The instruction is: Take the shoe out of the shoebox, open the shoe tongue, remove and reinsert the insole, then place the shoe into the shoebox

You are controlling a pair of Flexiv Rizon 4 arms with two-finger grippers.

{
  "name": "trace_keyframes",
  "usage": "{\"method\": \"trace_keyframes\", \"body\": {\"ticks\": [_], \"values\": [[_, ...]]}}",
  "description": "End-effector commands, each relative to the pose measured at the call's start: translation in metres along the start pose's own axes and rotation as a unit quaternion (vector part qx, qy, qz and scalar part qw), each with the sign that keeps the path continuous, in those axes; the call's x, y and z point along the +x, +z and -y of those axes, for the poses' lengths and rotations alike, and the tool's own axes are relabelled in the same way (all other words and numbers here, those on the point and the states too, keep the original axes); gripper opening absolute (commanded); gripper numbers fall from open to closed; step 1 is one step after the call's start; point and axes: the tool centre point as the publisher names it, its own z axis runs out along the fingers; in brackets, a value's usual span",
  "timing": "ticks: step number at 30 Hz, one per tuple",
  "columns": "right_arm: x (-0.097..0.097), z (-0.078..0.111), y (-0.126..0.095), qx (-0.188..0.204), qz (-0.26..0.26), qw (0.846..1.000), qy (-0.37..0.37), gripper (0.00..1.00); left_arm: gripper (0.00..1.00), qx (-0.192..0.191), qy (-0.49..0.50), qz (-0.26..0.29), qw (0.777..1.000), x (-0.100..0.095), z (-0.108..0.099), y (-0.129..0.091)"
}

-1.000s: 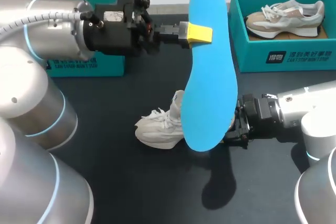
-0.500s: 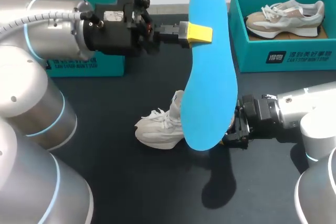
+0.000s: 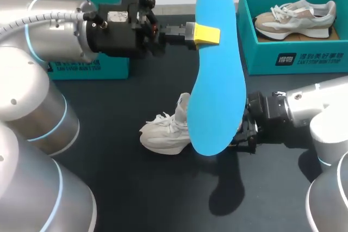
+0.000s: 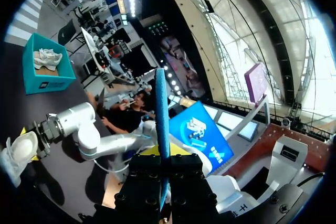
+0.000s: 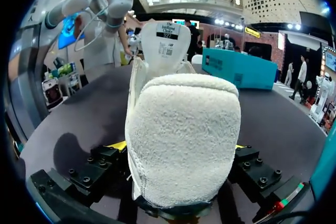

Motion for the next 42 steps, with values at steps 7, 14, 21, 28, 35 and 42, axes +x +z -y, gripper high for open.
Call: {"method": "trace_keyframes", "body": {"ticks": [7, 14, 21, 28, 35, 42], "values": [[0.010, -0.030, -0.027, 0.080, -0.003, 0.997, 0.005, 1.00, 0.00, 0.002, 0.000, -0.001, 1.000, -0.001, -0.002, 0.001], [0.012, -0.046, -0.038, 0.130, -0.008, 0.991, -0.006, 1.00, 0.00, 0.002, 0.000, -0.001, 1.000, -0.001, -0.002, 0.001], [0.013, -0.063, -0.042, 0.200, 0.003, 0.979, -0.039, 1.00, 0.00, 0.002, 0.000, -0.001, 1.000, -0.001, -0.002, 0.001], [0.011, -0.077, -0.043, 0.259, 0.012, 0.965, -0.031, 1.00, 0.00, 0.002, 0.000, -0.001, 1.000, -0.001, -0.002, 0.001], [0.009, -0.087, -0.040, 0.336, 0.024, 0.941, -0.022, 1.00, 0.00, 0.002, 0.000, -0.001, 1.000, -0.001, -0.002, 0.001], [0.008, -0.094, -0.039, 0.371, 0.022, 0.928, -0.027, 1.00, 0.00, 0.002, 0.000, -0.001, 1.000, -0.001, -0.002, 0.001]]}}
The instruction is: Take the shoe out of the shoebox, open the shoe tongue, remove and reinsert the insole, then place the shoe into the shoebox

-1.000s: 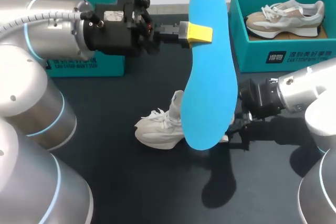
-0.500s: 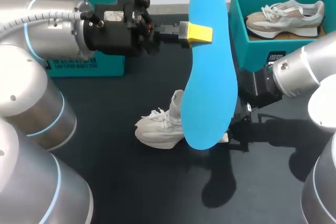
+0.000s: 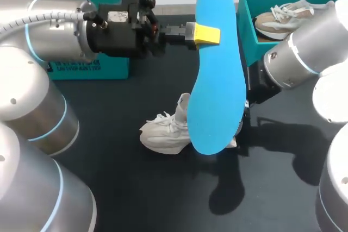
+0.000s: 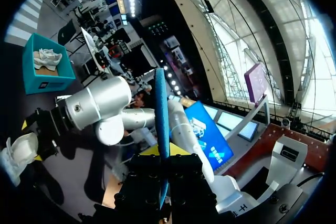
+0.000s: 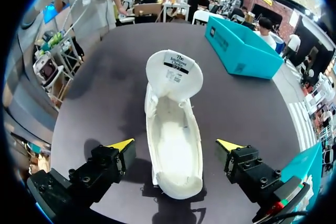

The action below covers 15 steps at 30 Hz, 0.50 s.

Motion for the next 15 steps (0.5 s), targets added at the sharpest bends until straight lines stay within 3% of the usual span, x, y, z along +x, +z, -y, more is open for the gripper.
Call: {"method": "trace_keyframes", "body": {"ticks": [1, 15], "values": [[-0.0024, -0.0067, -0.0007, 0.134, 0.000, 0.991, -0.001, 1.00, 0.00, 0.002, 0.000, -0.001, 1.000, -0.0008, -0.0020, 0.0004], [-0.0056, -0.0027, 0.0005, 0.150, -0.007, 0.989, -0.010, 1.00, 0.00, 0.002, 0.000, -0.001, 1.000, -0.0008, -0.0020, 0.0004]]}}
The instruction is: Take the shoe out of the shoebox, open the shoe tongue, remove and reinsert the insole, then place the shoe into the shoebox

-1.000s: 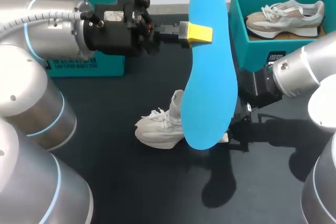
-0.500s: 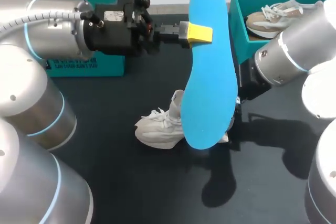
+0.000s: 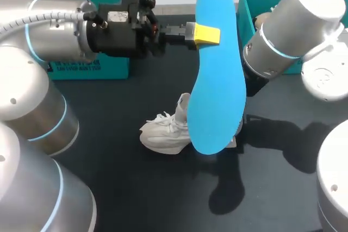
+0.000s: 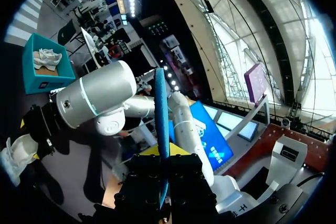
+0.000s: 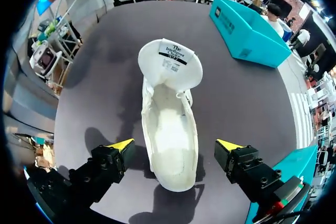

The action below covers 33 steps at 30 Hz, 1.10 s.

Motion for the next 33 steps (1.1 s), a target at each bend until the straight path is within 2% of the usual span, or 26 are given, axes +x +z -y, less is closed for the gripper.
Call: {"method": "trace_keyframes", "body": {"ticks": [1, 26, 33], "values": [[0.000, -0.003, 0.002, 0.044, 0.001, 0.999, 0.001, 1.00, 0.00, 0.002, 0.000, -0.001, 1.000, -0.001, -0.002, 0.000], [0.000, -0.003, 0.002, 0.044, 0.001, 0.999, 0.001, 1.00, 0.00, 0.002, 0.000, -0.001, 1.000, -0.001, -0.002, 0.000], [-0.013, 0.005, 0.014, 0.042, 0.011, 0.999, 0.014, 1.00, 0.00, 0.002, 0.000, -0.001, 1.000, -0.001, -0.002, 0.000]]}}
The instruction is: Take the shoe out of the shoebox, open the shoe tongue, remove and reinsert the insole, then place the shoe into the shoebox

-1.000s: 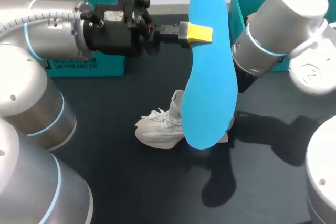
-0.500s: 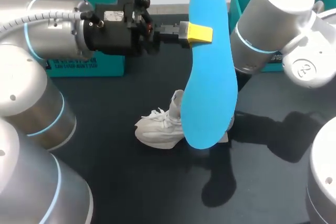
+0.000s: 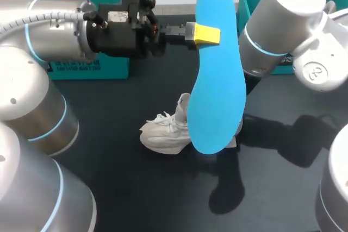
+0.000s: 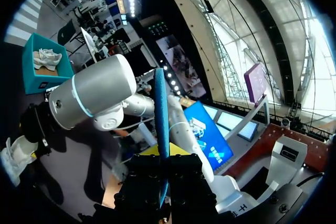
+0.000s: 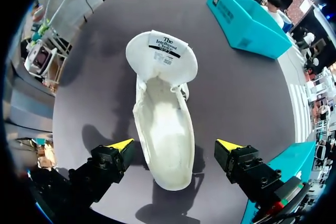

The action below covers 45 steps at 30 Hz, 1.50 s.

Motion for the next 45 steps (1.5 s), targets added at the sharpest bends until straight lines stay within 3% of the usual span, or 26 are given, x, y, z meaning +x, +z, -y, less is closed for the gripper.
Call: {"method": "trace_keyframes", "body": {"ticks": [1, 10, 20, 23, 26, 28, 32, 34, 35, 41, 45], "values": [[-0.008, 0.001, 0.014, -0.004, 0.002, 1.000, 0.001, 1.00, 0.00, 0.002, 0.000, -0.001, 1.000, -0.001, -0.002, 0.000], [-0.032, -0.006, 0.043, 0.005, -0.006, 1.000, -0.024, 1.00, 0.00, 0.002, 0.000, -0.001, 1.000, -0.001, -0.002, 0.000], [-0.032, -0.007, 0.079, 0.010, -0.035, 0.999, -0.038, 1.00, 0.00, 0.002, 0.000, -0.001, 1.000, -0.001, -0.002, 0.000], [-0.028, -0.006, 0.089, 0.018, -0.048, 0.998, -0.040, 0.90, 0.00, 0.002, 0.000, -0.001, 1.000, -0.001, -0.002, 0.000], [-0.026, -0.007, 0.094, 0.018, -0.052, 0.998, -0.034, 0.62, 0.00, 0.002, 0.000, -0.001, 1.000, -0.001, -0.002, 0.000], [-0.025, -0.009, 0.096, 0.021, -0.053, 0.998, -0.035, 0.49, 0.00, 0.002, 0.000, -0.001, 1.000, -0.001, -0.002, 0.000], [-0.026, -0.011, 0.100, 0.020, -0.055, 0.998, -0.032, 0.41, 0.00, 0.002, 0.000, -0.001, 1.000, -0.001, -0.002, 0.000], [-0.025, -0.011, 0.102, 0.022, -0.059, 0.998, -0.031, 0.24, 0.00, 0.002, 0.000, -0.001, 1.000, -0.001, -0.002, 0.000], [-0.025, -0.011, 0.102, 0.023, -0.060, 0.997, -0.030, 0.03, 0.00, 0.002, 0.000, -0.001, 1.000, -0.001, -0.002, 0.000], [-0.015, -0.013, 0.093, 0.029, -0.072, 0.997, -0.007, 0.00, 0.00, 0.002, 0.000, -0.001, 1.000, -0.001, -0.002, 0.000], [-0.007, -0.012, 0.080, 0.034, -0.101, 0.993, 0.055, 0.00, 0.00, 0.002, 0.000, -0.001, 1.000, -0.001, -0.002, 0.000]]}}
